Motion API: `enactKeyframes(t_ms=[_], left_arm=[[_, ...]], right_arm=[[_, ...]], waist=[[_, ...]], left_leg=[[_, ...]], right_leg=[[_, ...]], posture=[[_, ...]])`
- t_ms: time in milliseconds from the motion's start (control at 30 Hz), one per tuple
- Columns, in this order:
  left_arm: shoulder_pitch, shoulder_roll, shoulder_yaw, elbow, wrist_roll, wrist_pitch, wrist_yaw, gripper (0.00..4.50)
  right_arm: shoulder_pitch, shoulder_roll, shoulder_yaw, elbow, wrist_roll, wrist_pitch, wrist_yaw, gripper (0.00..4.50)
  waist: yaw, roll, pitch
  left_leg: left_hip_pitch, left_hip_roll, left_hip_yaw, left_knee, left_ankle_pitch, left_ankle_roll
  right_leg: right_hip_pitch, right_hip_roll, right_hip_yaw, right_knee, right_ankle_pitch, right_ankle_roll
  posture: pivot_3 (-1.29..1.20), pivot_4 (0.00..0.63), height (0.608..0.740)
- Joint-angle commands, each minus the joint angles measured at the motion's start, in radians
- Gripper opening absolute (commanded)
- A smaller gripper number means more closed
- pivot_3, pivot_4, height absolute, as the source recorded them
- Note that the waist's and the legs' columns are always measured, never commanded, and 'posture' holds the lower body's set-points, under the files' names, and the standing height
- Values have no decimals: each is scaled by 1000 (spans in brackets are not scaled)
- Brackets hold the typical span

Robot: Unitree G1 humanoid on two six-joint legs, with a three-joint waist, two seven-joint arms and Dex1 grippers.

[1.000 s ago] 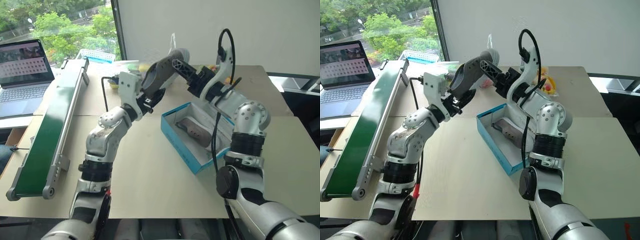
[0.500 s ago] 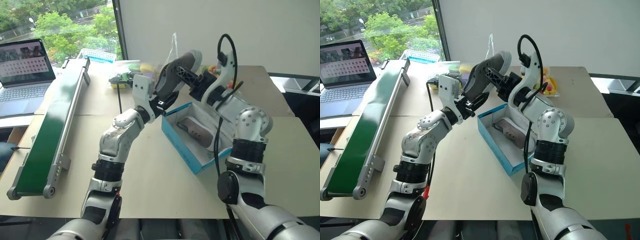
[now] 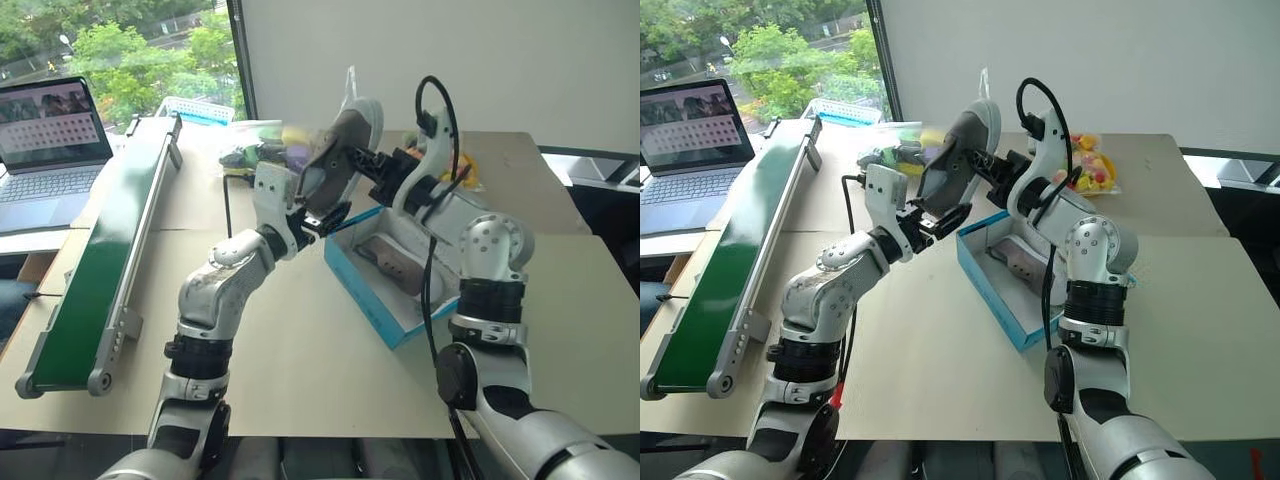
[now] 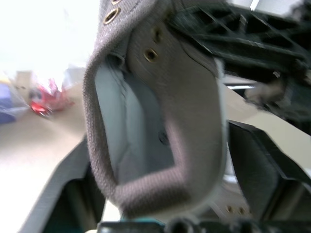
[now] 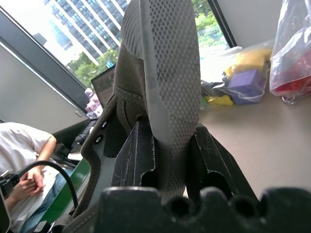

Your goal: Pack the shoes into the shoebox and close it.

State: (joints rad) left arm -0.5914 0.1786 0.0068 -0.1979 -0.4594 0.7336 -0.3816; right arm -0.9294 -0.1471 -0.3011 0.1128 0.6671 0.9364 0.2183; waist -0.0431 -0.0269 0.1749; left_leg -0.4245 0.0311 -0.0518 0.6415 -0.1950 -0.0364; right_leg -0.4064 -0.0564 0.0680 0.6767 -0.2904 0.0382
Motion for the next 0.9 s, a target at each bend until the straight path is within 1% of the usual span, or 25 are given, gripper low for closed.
enactKeyframes(t_ms=[33,100,167,267,300,367,500,600,667,767,900], left_arm=[[34,107,51,-141,-72,99,-47,4475],[52,156,71,-176,-90,117,-61,4475],[57,182,109,-194,-128,151,-57,4475],[91,275,133,-239,-168,197,-115,4475],[99,291,134,-247,-176,202,-124,4475],[107,297,128,-245,-174,193,-117,4475],[113,284,96,-244,-155,171,-101,4475],[119,276,84,-257,-139,147,-88,4475],[126,258,106,-269,-153,156,-61,4475],[148,255,107,-291,-161,167,-52,4475],[152,256,98,-291,-161,166,-51,4475]], right_arm=[[-47,-69,58,-15,-52,-71,67,332],[-66,-131,114,-20,-102,-91,107,332],[-95,-185,162,-36,-125,-87,157,332],[-169,-349,295,-93,-159,-15,324,332],[-186,-395,329,-102,-164,4,370,332],[-206,-448,362,-107,-158,38,423,332],[-196,-514,409,-142,-150,92,510,332],[-124,-547,422,-161,-136,122,561,332],[-48,-573,431,-154,-150,105,585,332],[39,-597,442,-134,-178,69,607,332],[63,-600,439,-128,-191,68,625,332]], waist=[[-3,0,0],[-5,1,0],[-3,2,1],[-4,3,3],[-4,4,3],[-1,4,3],[1,4,3],[6,4,3],[7,4,3],[7,4,3],[-1,4,3]], left_leg=[[0,0,0,0,0,0],[0,0,0,0,0,0],[0,0,0,0,0,0],[0,0,0,0,0,0],[0,0,0,0,0,0],[0,0,0,-2,0,0],[0,1,0,-1,0,0],[0,0,-1,-1,0,0],[0,0,-1,-1,0,1],[-1,0,0,0,0,1],[0,0,0,0,0,1]], right_leg=[[0,0,0,0,0,0],[0,0,0,0,0,0],[0,0,0,0,0,0],[0,0,0,-1,0,0],[0,1,0,-2,0,0],[0,1,0,-3,0,0],[3,0,-1,-6,0,0],[3,0,-1,-6,0,0],[3,0,-1,-6,0,0],[2,0,-1,-7,0,0],[2,0,0,-6,0,0]], posture=[[0,150,740],[0,150,740],[0,150,740],[0,150,740],[0,150,740],[0,150,740],[0,150,740],[0,150,740],[0,150,740],[0,150,740],[0,150,740]])
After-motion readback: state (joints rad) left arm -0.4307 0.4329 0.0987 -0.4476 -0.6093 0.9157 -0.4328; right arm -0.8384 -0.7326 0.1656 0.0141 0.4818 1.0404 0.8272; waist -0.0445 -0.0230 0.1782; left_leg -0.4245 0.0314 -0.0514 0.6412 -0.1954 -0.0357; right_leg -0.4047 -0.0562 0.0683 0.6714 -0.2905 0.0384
